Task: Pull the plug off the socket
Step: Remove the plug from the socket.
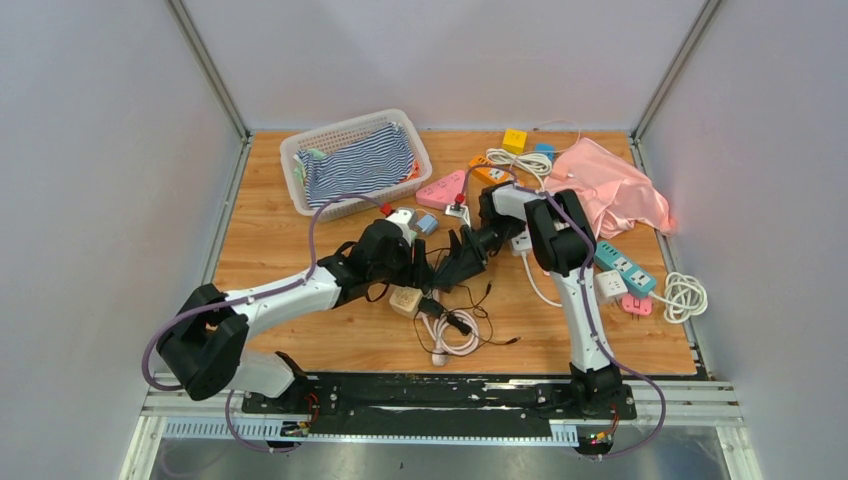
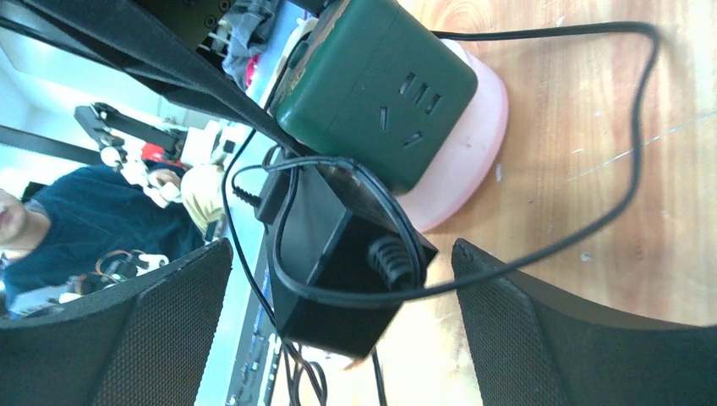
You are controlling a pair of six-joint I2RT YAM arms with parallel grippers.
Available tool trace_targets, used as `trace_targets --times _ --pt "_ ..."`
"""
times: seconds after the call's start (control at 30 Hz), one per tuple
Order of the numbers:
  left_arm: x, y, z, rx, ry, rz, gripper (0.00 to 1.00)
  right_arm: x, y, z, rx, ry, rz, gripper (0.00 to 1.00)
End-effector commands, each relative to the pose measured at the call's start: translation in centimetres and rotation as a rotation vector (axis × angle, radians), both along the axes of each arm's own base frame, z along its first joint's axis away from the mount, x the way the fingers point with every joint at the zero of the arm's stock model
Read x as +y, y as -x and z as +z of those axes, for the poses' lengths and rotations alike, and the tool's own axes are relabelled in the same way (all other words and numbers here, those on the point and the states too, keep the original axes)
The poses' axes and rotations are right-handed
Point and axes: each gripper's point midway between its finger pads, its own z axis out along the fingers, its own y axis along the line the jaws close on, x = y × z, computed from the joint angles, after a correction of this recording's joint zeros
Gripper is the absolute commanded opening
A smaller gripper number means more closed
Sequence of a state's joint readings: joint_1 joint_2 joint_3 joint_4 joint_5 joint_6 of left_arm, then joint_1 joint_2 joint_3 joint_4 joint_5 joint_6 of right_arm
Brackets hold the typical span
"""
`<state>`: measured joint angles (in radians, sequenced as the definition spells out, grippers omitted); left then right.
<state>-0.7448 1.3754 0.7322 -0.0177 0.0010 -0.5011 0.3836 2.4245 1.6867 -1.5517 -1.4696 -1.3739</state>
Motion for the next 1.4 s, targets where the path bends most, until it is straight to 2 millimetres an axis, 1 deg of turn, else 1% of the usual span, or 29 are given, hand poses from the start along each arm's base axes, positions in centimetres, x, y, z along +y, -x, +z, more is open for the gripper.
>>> trace_targets --times 0.0,0.13,0.3,0.4,0.53,0.6,0.7,0.87,0.97,1.0,1.03,1.07,1.1,1.13,1.17,1.2,1.23,1.3,1.37 --pt "2.2 2.3 -1.9 0.091 -0.051 0.004 0.00 -0.3 -1.3 0.1 -0.123 0.018 0.041 1.00" --pt "2.6 2.6 -1.7 0.088 -0.041 0.007 0.00 -0.6 -2.4 -0.1 -0.238 0.065 0.086 1.00" --pt "2.9 2.8 -1.5 0.085 -0.031 0.008 0.00 -1.1 -4.4 0.9 -0.417 0.127 0.106 1.00" --pt "3.1 2.8 -1.6 0.086 -0.033 0.009 0.00 -1.5 -5.4 2.1 -0.535 0.166 0.116 1.00" --pt "3.4 2.8 -1.5 0.081 -0.026 0.016 0.00 -2.7 -7.2 3.4 -0.717 0.268 0.104 1.00" --pt "3.4 2.8 -1.5 0.080 -0.016 0.017 0.00 -3.5 -8.5 3.4 -0.831 0.345 0.085 1.00" --pt "3.4 2.8 -1.6 0.081 -0.006 0.017 0.00 -4.9 -10.2 4.3 -0.981 0.450 0.030 1.00" --pt "3.5 2.8 -1.9 0.084 0.002 0.016 0.00 -6.4 -11.4 7.7 -1.141 0.521 -0.066 1.00" --pt "3.5 2.8 -1.9 0.081 0.007 0.017 0.00 -7.4 -12.7 10.3 -1.256 0.567 -0.183 1.00" --pt "3.5 2.8 -1.9 0.081 0.007 0.017 0.00 -7.8 -13.4 11.5 -1.314 0.590 -0.246 1.00" --pt "3.5 2.7 -1.9 0.080 0.008 0.018 0.00 -8.7 -14.3 12.2 -1.352 0.636 -0.333 1.00" --pt "3.5 2.7 -2.0 0.079 0.009 0.017 0.00 -9.9 -15.8 13.9 -1.419 0.691 -0.468 1.00" --pt "3.5 2.7 -2.0 0.078 0.010 0.018 0.00 -10.7 -17.2 16.0 -1.504 0.707 -0.589 1.00" --pt "3.5 2.7 -2.0 0.076 0.014 0.019 0.00 -11.8 -17.3 16.5 -1.542 0.739 -0.627 1.00" --pt "3.5 2.7 -2.0 0.076 0.018 0.020 0.00 -12.7 -17.9 17.1 -1.559 0.762 -0.692 1.00" --pt "3.5 2.6 -2.0 0.075 0.022 0.021 0.00 -13.5 -18.1 17.2 -1.524 0.791 -0.756 1.00" --pt "3.4 2.6 -2.0 0.074 0.026 0.021 0.00 -14.0 -18.0 16.7 -1.459 0.799 -0.775 1.00" --pt "3.3 2.6 -2.0 0.072 0.035 0.023 0.00 -13.8 -16.8 15.3 -1.309 0.750 -0.771 0.96" --pt "3.3 2.6 -2.1 0.076 0.037 0.026 0.00 -13.4 -15.3 14.2 -1.179 0.706 -0.808 0.95"
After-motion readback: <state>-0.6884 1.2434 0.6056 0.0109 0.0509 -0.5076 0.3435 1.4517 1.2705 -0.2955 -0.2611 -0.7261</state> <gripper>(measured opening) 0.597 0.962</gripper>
